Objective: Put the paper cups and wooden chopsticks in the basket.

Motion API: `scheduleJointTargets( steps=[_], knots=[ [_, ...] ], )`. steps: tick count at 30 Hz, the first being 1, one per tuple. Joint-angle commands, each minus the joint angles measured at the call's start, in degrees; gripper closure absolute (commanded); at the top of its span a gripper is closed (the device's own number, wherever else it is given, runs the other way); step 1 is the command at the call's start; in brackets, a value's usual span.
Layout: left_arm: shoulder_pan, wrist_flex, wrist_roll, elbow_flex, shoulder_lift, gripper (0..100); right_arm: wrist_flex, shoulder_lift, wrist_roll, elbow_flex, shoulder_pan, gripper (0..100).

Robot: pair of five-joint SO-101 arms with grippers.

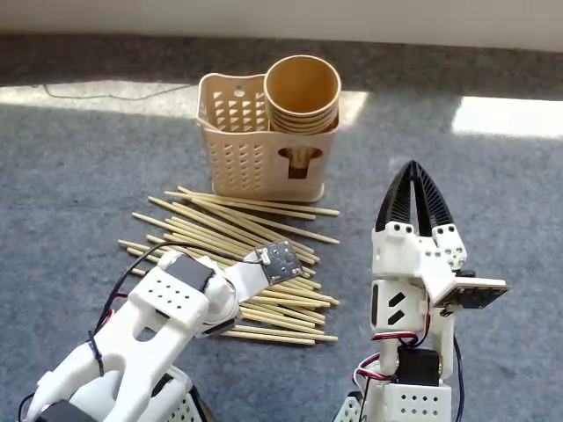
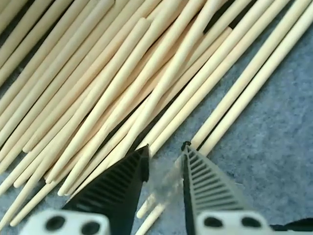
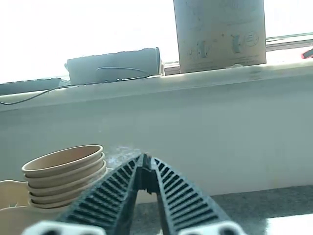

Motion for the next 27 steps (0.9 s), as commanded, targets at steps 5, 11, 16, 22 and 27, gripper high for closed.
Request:
scheduleJointTargets(
  steps=[5, 11, 16, 22, 27],
  knots=[
    [5.23, 3.87, 3.08, -0.75, -0.31, 88, 0.13, -0.84, 0.18, 5.14, 0.57, 99.2],
    [8.40, 3.34, 5.36, -0.48, 0.04, 88, 0.13, -0.84, 0.18, 5.14, 0.75, 99.2],
    [8.31, -2.11, 5.45, 1.89, 0.31, 88, 0.13, -0.84, 0.18, 5.14, 0.75, 99.2],
    [8.22, -3.60, 5.27, 4.00, 0.31, 88, 0.13, -0.84, 0.18, 5.14, 0.66, 99.2],
    [8.31, -4.57, 5.45, 4.26, 0.31, 89, 0.13, -0.84, 0.18, 5.14, 0.57, 99.2]
  ],
)
